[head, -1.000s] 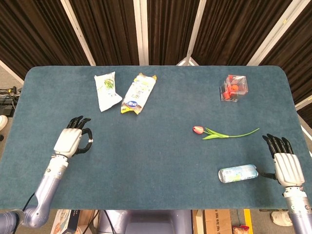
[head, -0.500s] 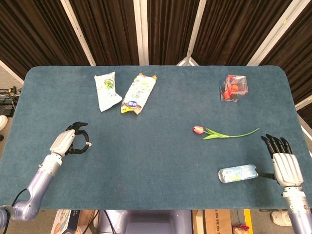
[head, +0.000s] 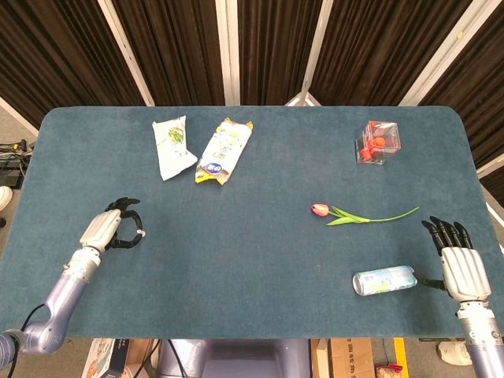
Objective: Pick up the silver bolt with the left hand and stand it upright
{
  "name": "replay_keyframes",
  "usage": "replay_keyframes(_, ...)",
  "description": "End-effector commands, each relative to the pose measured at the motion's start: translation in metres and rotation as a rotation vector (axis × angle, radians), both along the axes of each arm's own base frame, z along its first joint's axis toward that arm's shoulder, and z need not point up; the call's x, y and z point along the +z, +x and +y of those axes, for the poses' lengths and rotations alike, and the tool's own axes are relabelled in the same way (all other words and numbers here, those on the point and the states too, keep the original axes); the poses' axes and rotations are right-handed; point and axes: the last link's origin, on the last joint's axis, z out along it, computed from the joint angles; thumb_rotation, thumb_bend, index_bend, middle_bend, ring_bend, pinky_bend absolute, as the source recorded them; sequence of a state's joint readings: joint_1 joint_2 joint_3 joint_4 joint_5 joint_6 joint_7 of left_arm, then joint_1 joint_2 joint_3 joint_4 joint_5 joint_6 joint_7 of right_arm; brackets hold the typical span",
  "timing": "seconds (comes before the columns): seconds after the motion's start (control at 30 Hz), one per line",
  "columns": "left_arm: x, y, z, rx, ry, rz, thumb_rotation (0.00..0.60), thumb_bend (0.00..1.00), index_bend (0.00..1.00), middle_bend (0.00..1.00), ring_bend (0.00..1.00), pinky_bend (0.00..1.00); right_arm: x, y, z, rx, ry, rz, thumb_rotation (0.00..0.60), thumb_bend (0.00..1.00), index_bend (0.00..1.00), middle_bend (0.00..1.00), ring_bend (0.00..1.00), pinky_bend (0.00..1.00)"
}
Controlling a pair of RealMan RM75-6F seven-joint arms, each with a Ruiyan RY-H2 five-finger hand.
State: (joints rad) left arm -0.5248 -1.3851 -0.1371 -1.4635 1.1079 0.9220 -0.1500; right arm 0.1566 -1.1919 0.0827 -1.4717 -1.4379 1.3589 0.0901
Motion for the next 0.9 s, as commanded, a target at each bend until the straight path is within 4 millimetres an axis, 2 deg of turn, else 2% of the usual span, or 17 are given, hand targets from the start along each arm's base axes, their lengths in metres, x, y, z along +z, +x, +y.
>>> replay_keyframes(0.03, -0.0012, -0.0018, -0.0003, 0.01, 0.001, 0.004, 0.6, 0.52, 0.57, 0.11, 0.0, 0.0, 0.0002, -0.0002, 0.0001, 0.0, 0.0, 0.0, 0.6, 0.1, 0.14, 0.1, 0.1, 0.03)
replay_keyframes(0.43, -0.0036, -0.0062, -0.0009, 0.014, -0.003, 0.021, 0.6, 0.52, 0.57, 0.11, 0.0, 0.0, -0.0003, -0.0001, 0.0, 0.001, 0.0, 0.001, 0.6, 0.1, 0.14, 0.1, 0.1, 0.03)
replay_keyframes(0.7, -0.0022, -0.0091, -0.0027, 0.011, -0.013, 0.04, 0.6, 0.51, 0.51, 0.1, 0.0, 0.0, -0.0006, -0.0003, -0.0001, 0.001, 0.002, 0.002, 0.6, 0.1, 0.14, 0.1, 0.1, 0.03)
replay_keyframes(0.9, -0.0018, -0.0109, -0.0028, 0.012, -0.017, 0.053, 0.6, 0.51, 0.51, 0.09, 0.0, 0.0, -0.0011, -0.0006, -0.0004, -0.003, 0.006, 0.004, 0.6, 0.1, 0.14, 0.1, 0.1, 0.03)
